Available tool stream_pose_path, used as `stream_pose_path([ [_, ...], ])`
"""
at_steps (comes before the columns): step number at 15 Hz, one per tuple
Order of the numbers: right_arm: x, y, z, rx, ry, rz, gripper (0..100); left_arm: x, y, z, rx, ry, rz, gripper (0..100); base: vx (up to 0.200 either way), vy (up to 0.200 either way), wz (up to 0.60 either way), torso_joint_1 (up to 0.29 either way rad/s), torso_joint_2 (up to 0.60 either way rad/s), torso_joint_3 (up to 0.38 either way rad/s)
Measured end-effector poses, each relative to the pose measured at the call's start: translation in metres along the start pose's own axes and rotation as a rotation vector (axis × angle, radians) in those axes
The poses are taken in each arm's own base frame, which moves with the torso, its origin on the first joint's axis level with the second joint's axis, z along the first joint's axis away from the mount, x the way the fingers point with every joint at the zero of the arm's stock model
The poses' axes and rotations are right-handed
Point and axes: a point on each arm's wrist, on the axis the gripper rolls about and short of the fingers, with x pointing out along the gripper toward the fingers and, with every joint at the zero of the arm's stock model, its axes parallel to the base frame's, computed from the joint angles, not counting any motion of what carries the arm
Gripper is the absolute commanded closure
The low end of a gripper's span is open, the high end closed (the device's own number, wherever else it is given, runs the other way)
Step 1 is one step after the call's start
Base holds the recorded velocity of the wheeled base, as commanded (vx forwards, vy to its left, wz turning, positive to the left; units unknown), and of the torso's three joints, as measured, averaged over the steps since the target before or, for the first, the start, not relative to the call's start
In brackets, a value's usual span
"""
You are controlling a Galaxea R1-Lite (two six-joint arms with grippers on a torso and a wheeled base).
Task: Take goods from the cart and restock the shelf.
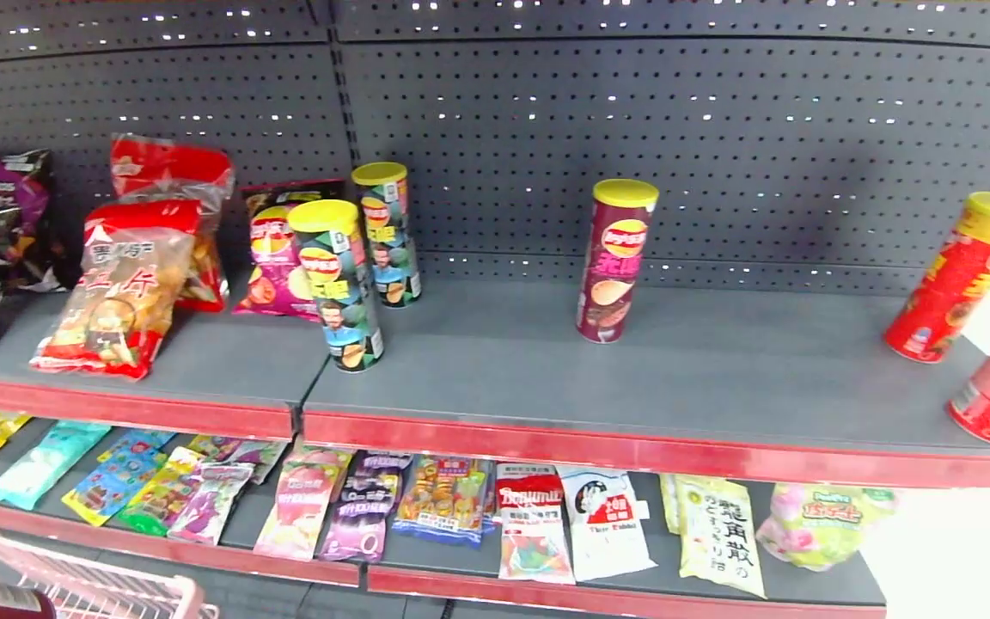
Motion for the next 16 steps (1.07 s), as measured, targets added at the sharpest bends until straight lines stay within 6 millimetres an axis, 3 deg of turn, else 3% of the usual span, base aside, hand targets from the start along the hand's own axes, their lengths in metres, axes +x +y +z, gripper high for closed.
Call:
stream_pose_path([
  [11,0.000,0.000,0.000,-0.002,0.000,0.007,0,-0.007,-0.001,-0.017,0.057,0.014,0.049,100,0.000,0.000,0.00,0.000,0.00,0.000],
  [16,0.000,0.000,0.000,-0.002,0.000,0.008,0,-0.007,-0.001,-0.013,0.107,0.017,0.083,100,0.040,0.000,0.00,0.000,0.00,0.001],
])
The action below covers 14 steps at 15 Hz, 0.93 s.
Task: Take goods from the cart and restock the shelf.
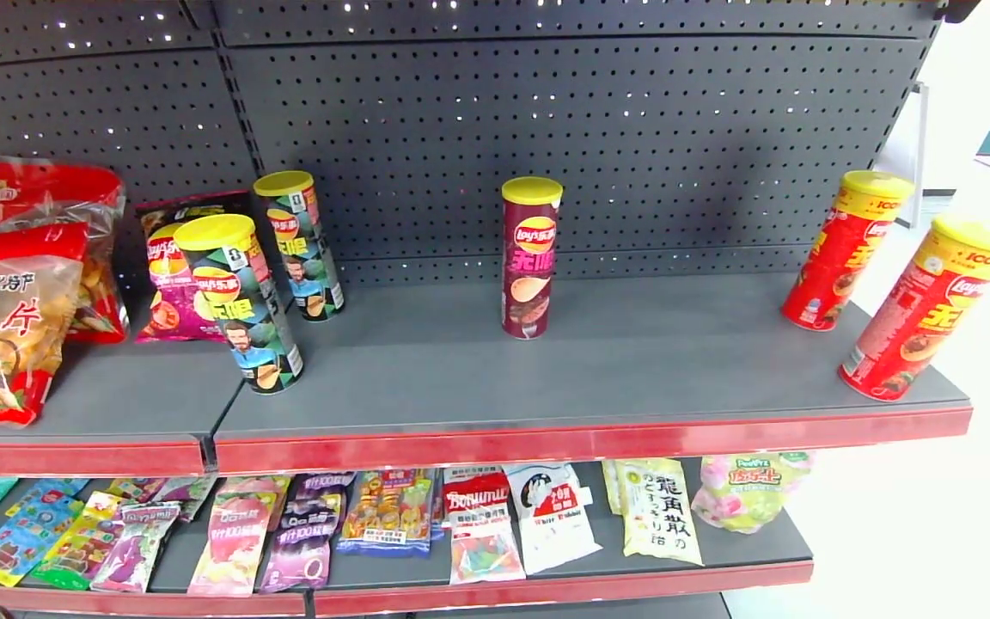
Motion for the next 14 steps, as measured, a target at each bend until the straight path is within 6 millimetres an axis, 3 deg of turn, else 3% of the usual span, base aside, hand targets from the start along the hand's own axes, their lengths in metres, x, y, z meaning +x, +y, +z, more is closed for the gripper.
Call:
stream_pose_path([
  [3,0.000,0.000,0.000,0.000,0.000,0.001,0,0.000,0.000,0.001,0.006,-0.003,-0.001,100,0.200,0.000,0.00,-0.007,0.00,0.006],
  [8,0.000,0.000,0.000,-0.002,0.000,0.000,0,-0.003,0.000,0.004,0.017,-0.028,-0.036,100,0.000,0.000,0.00,0.000,0.00,0.000],
  [12,0.000,0.003,0.001,-0.042,-0.012,0.126,0,-0.012,-0.001,0.005,0.017,-0.045,-0.214,100,0.000,0.000,0.00,0.000,0.00,0.000],
  [14,-0.004,0.004,0.020,-0.042,-0.053,0.199,0,-0.017,-0.001,0.004,0.012,-0.037,-0.315,100,0.000,0.000,0.00,0.000,0.00,0.000],
])
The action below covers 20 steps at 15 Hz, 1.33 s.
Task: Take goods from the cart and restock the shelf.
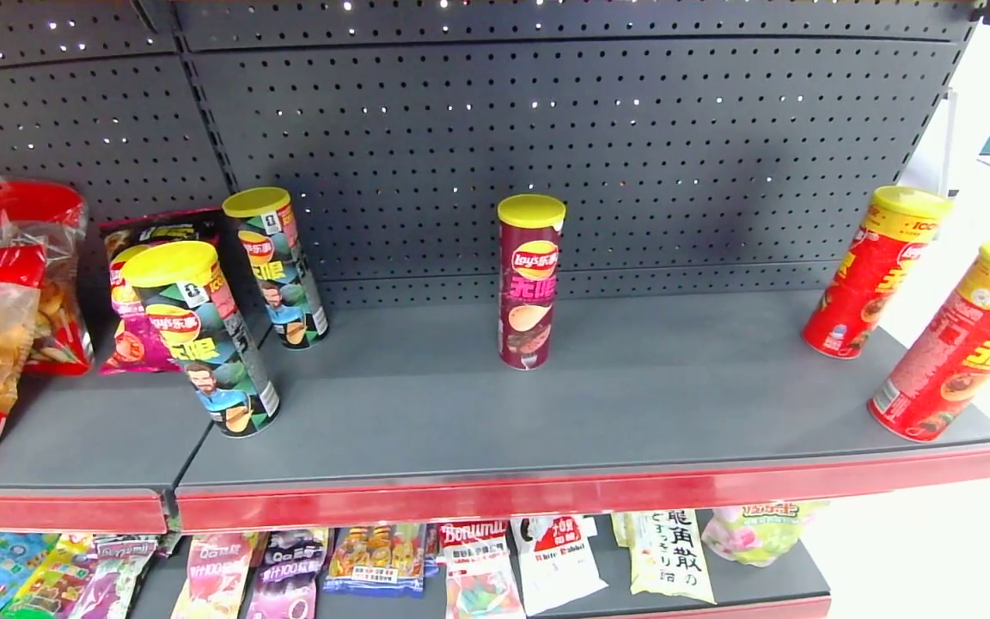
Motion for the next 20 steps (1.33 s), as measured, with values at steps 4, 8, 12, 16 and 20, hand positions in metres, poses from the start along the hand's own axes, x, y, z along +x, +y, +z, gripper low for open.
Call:
stream_pose_path([
  [4,0.021,-0.005,0.083,0.028,0.006,0.162,0,0.001,0.000,-0.005,-0.034,0.013,-0.009,100,0.000,0.000,0.00,0.000,0.00,0.000],
  [8,0.122,-0.012,0.148,-0.001,0.075,0.357,0,-0.001,0.000,0.001,-0.122,-0.011,-0.023,100,0.000,0.000,0.00,0.000,0.00,0.000],
  [12,0.252,0.010,0.151,-0.026,0.080,0.542,0,-0.004,0.000,0.007,-0.118,-0.032,-0.013,100,0.000,0.000,0.00,0.000,0.00,0.000],
  [16,0.331,0.061,0.132,-0.029,0.098,0.718,0,-0.006,0.000,0.007,-0.117,-0.038,-0.011,100,0.000,0.000,0.00,0.000,0.00,0.000],
  [20,0.362,0.094,0.110,-0.033,0.146,0.733,0,-0.005,0.000,0.007,-0.117,-0.036,-0.010,100,0.000,0.000,0.00,0.000,0.00,0.000],
])
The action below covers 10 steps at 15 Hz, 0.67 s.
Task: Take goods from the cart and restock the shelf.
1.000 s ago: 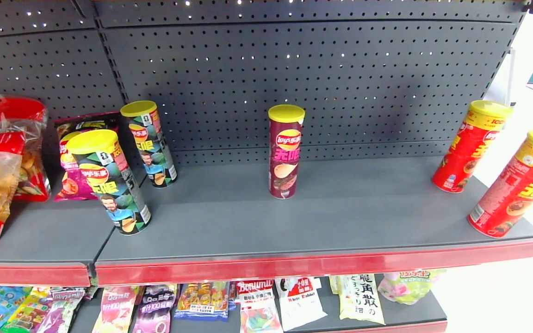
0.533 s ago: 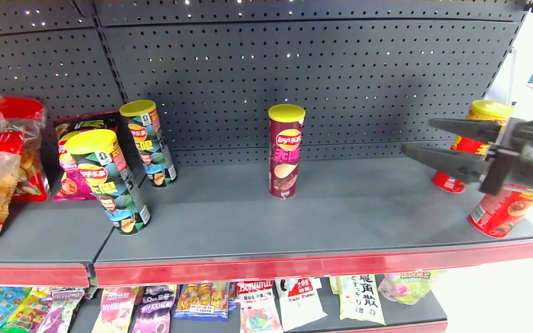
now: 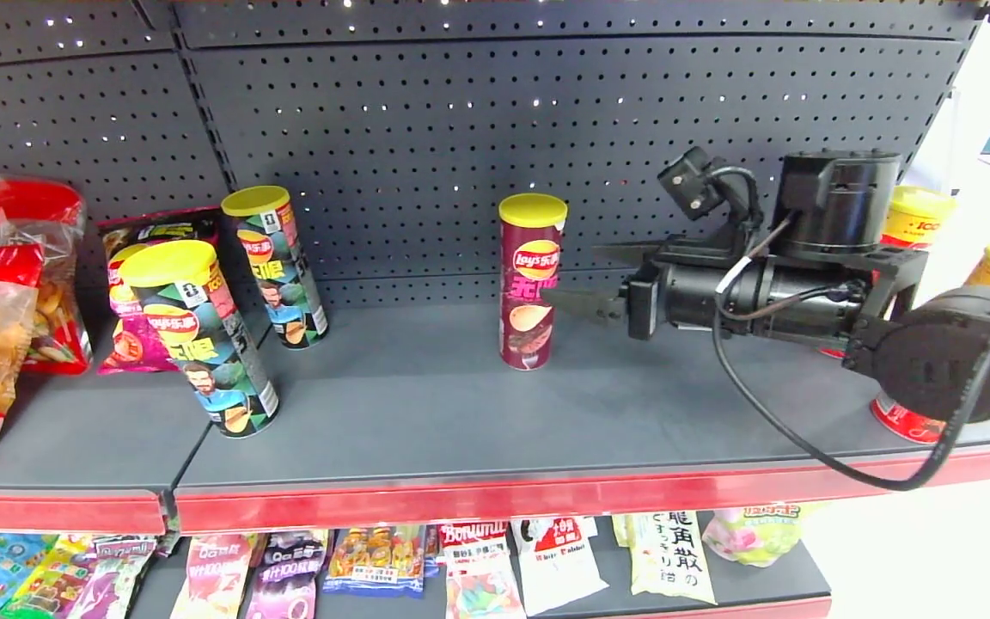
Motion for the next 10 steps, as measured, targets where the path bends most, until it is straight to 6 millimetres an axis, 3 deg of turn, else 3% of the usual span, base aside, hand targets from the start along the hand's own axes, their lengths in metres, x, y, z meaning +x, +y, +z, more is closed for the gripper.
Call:
stream_pose_path([
  [10,0.053,-0.028,-0.011,0.016,-0.008,-0.026,0,0.000,0.000,0.001,0.000,0.001,0.007,100,0.000,0.000,0.00,0.000,0.00,0.000],
])
